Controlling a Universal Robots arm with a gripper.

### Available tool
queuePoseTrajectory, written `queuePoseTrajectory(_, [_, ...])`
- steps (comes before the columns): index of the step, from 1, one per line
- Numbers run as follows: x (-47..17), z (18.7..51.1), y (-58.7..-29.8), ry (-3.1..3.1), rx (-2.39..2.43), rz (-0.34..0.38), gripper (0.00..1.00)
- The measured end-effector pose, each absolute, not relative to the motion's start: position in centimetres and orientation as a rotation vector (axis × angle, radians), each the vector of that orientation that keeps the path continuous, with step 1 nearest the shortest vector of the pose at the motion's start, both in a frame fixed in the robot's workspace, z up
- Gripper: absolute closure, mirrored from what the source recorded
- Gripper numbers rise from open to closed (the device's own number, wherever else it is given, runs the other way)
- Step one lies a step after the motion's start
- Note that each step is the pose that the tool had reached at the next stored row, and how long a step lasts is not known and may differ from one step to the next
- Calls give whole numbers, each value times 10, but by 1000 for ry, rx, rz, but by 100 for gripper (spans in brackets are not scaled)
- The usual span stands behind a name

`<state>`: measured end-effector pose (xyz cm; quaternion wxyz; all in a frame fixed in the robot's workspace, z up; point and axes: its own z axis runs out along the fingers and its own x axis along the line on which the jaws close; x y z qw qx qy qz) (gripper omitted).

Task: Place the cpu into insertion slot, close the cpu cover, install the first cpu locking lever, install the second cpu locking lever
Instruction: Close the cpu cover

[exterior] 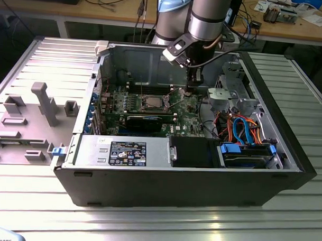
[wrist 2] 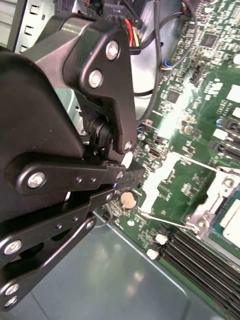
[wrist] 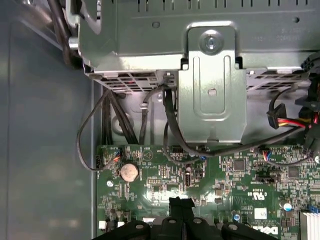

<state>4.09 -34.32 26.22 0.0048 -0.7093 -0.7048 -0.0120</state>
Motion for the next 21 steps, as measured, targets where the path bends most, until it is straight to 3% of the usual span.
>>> queuePoseTrajectory(7, [42,243,-343,-2205,-2219,-31,89])
queuePoseTrajectory(10, [42,243,-343,-2189,-2203,4,89])
queuePoseTrajectory(21, [37,243,-343,-2191,-2199,5,89])
